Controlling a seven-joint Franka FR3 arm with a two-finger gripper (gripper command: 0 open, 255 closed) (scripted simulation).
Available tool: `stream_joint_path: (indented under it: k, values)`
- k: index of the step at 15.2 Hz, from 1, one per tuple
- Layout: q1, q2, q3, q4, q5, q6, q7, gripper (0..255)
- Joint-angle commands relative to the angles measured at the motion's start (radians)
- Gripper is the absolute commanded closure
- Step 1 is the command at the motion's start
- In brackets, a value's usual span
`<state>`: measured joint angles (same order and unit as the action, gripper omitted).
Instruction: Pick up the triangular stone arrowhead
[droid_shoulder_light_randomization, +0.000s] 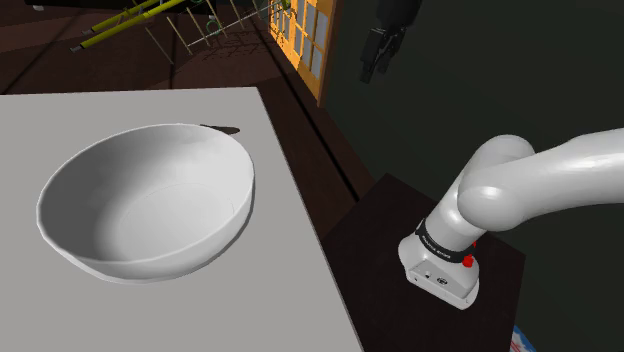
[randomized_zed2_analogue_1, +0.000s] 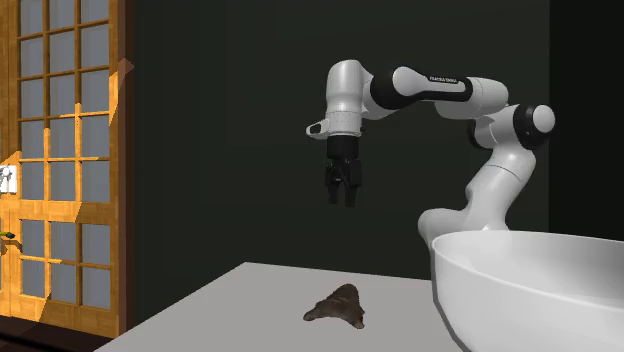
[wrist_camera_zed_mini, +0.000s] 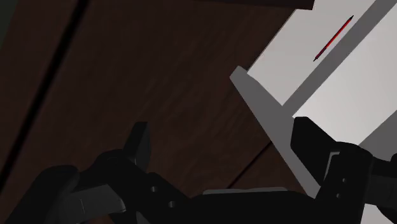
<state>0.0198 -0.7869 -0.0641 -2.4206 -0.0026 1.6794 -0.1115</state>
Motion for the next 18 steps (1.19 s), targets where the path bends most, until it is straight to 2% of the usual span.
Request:
stream_joint_path:
  k: [1, 10, 18]
  values:
    - [0.0, 0.0, 0.0, 0.0, 0.0, 0.0, 0.0, 0]
    - [0.121, 0.266, 0.108, 0.178, 0.053, 0.061, -0.028, 0]
    - [0.205, 0.495, 0.207, 0.372, 0.063, 0.071, -0.049, 0]
